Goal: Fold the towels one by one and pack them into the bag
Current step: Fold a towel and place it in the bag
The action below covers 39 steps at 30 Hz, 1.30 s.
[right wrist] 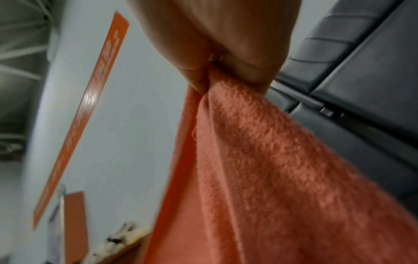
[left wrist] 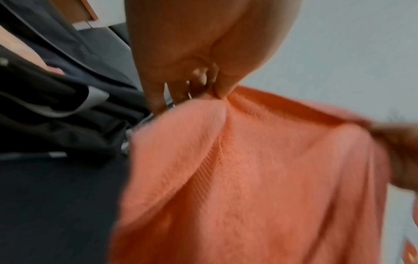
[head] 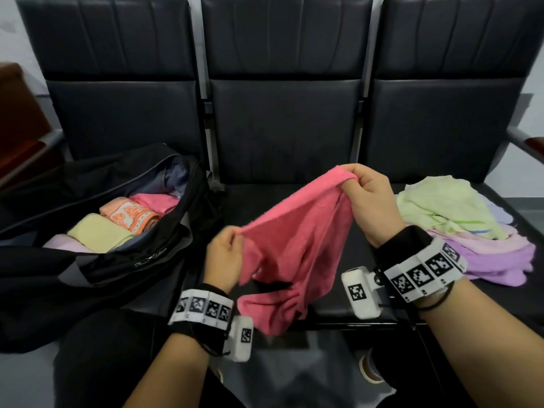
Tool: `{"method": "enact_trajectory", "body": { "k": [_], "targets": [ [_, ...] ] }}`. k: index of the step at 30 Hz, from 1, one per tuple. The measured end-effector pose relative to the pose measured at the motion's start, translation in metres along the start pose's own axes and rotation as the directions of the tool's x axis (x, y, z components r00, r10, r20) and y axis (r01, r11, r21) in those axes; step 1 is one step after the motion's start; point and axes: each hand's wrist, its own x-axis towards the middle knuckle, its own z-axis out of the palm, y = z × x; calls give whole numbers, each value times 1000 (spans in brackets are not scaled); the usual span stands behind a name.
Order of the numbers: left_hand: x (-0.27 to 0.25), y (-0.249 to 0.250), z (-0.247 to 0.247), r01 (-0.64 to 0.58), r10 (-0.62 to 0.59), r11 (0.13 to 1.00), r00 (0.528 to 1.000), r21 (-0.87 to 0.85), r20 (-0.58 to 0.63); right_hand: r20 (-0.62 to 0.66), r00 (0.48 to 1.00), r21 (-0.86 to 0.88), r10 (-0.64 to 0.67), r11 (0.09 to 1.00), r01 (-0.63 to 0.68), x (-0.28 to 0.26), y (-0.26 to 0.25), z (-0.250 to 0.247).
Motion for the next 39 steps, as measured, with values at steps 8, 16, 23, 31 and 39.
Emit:
{"method": "enact_trajectory", "body": {
  "k": [8, 16, 23, 31, 39],
  "targets": [
    [43, 53, -102, -186, 182, 982, 871, 36, -455, 144, 989, -754, -31, 643, 130, 1, 40, -24],
    [45, 45, -119, 65, -38, 997, 904, 49, -425, 59, 998, -533, 7, 846, 25, -3, 41, -27],
    [8, 75, -29, -85, 100, 990, 985, -113, 141, 335, 938, -235, 89, 972, -8, -9, 16, 13],
    [-11, 88, 23, -249, 220, 968, 913, 42, 344, 459, 888, -260, -34, 950, 171, -24, 10, 10],
    [-5, 83, 9, -182, 193, 980, 969, -84, 154, 297, 950, -783, 97, 594, 184, -22, 43, -27]
  ]
}}
